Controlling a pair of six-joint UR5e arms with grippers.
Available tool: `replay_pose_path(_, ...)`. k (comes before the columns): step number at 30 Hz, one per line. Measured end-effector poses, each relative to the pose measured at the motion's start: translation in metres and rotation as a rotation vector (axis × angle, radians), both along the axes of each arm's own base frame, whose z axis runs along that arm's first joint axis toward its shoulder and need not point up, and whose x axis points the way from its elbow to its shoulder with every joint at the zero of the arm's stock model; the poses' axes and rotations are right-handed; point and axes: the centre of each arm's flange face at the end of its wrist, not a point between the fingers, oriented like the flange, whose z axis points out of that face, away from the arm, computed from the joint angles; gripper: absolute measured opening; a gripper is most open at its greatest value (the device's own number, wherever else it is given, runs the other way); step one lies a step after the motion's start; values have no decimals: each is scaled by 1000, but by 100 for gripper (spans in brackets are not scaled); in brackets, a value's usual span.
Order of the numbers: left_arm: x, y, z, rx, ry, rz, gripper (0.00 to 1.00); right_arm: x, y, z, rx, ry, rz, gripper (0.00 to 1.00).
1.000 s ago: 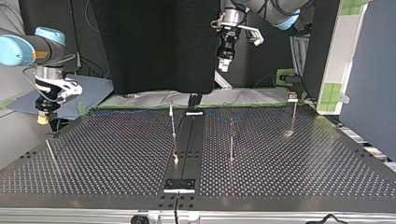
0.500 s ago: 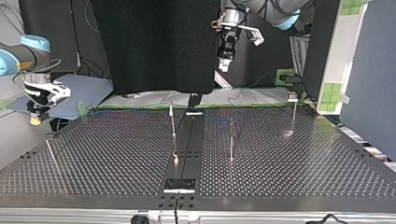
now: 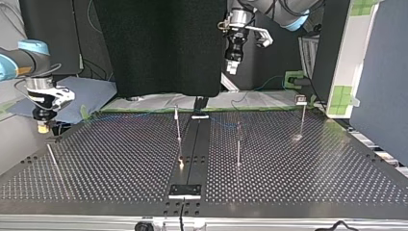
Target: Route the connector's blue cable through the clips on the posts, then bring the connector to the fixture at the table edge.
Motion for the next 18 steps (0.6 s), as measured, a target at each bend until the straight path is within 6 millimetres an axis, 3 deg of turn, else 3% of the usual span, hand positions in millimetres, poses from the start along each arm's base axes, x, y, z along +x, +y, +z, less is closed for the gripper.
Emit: replay_pose_path(18,0,0,0,4,0,4,100,11,-6,13,-3,-104,151,0)
